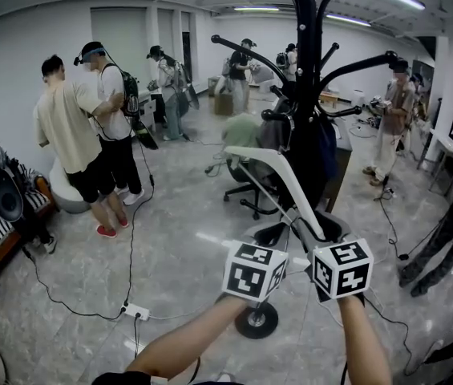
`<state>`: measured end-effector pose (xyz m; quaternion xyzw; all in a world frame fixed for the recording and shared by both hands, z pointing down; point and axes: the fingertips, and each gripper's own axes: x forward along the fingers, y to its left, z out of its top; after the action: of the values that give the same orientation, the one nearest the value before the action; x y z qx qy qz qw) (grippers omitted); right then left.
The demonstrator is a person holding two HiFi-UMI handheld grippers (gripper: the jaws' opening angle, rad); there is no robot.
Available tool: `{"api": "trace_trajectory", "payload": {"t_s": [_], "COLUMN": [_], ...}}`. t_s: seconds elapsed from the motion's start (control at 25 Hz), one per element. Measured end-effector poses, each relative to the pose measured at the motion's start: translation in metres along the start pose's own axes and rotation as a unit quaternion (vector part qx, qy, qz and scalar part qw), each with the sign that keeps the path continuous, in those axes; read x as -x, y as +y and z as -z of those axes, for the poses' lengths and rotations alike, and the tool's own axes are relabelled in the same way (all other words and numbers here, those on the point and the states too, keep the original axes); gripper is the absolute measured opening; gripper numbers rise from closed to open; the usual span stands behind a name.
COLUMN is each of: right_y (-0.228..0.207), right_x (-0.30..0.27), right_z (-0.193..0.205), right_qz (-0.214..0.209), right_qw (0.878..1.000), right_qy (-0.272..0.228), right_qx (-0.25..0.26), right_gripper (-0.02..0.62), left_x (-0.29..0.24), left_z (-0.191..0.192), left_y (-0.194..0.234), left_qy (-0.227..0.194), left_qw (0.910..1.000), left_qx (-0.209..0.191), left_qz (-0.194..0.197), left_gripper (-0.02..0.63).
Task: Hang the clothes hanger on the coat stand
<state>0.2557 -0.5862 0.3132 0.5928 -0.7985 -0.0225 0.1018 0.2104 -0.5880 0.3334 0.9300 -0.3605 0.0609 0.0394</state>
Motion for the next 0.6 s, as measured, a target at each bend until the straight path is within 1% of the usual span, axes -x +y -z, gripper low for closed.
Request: {"api": "trace_trajectory", "payload": {"t_s": [0.24, 0.4, 0.6], "right_y": [-0.002, -0.004, -0.005], "right_x": [0.018, 0.038, 0.053], "right_z": [-0.008, -0.006, -0.006], "right_qz": [0.007, 0.007, 0.008], "right_qw": [1.000, 1.000, 1.000], "right_qy": [-0.015, -0.022, -0.025], "right_qx": [-0.007, -0.010, -0.008], "right_gripper": [0.150, 0.163, 0.163], "left_x": [0.007, 0.012, 0.015], "left_z": [-0.003, -0.001, -0.001], "left_y": [-0.013, -0.031, -0.047], "left_qy": [0.000, -0.002, -0.003], "left_qw": [1.0000, 1.0000, 1.0000], "left_qx": [-0.002, -0.004, -0.005], "left_qz": [0.003, 0.003, 0.005], "left_gripper": [0.006, 0.006, 0.006]}}
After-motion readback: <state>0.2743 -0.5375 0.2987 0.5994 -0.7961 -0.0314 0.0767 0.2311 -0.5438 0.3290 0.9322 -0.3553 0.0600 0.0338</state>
